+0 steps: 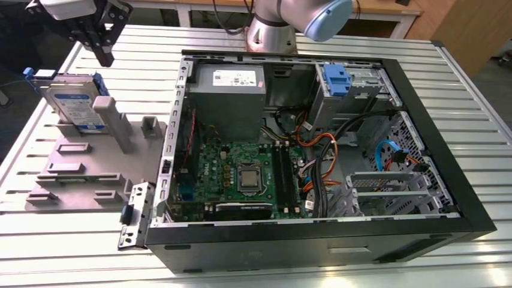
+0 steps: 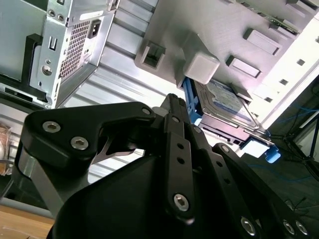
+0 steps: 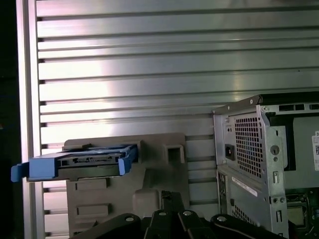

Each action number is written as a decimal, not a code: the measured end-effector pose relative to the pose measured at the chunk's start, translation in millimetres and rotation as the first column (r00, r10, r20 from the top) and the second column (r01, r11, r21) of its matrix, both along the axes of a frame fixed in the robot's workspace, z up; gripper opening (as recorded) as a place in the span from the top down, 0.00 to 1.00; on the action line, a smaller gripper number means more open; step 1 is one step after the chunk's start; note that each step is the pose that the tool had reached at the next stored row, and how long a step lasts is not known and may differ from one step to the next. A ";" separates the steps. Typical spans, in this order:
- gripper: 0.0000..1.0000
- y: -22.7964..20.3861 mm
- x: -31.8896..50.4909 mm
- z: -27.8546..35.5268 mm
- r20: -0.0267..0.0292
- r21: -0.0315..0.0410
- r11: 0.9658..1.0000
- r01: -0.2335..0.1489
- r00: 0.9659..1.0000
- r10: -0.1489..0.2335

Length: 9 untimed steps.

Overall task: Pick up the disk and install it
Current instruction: 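Reach for the disk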

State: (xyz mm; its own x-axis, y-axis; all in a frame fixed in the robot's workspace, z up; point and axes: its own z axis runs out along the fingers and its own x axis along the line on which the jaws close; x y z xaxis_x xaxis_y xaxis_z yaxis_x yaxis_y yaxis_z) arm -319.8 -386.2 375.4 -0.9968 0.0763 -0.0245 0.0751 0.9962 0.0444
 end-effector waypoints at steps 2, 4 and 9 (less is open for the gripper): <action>0.89 0.0 -2.7 -0.3 0.000 0.000 1.000 0.000 1.000 0.000; 0.89 0.0 -4.5 -0.4 0.000 0.000 1.000 0.000 1.000 0.000; 0.89 0.0 -8.0 -0.5 0.000 0.000 1.000 0.000 1.000 0.000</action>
State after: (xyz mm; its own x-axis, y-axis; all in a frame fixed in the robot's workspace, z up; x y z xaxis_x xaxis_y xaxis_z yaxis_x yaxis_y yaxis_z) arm -327.7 -386.2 374.9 -0.9968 0.0762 -0.0245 0.0751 0.9962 0.0443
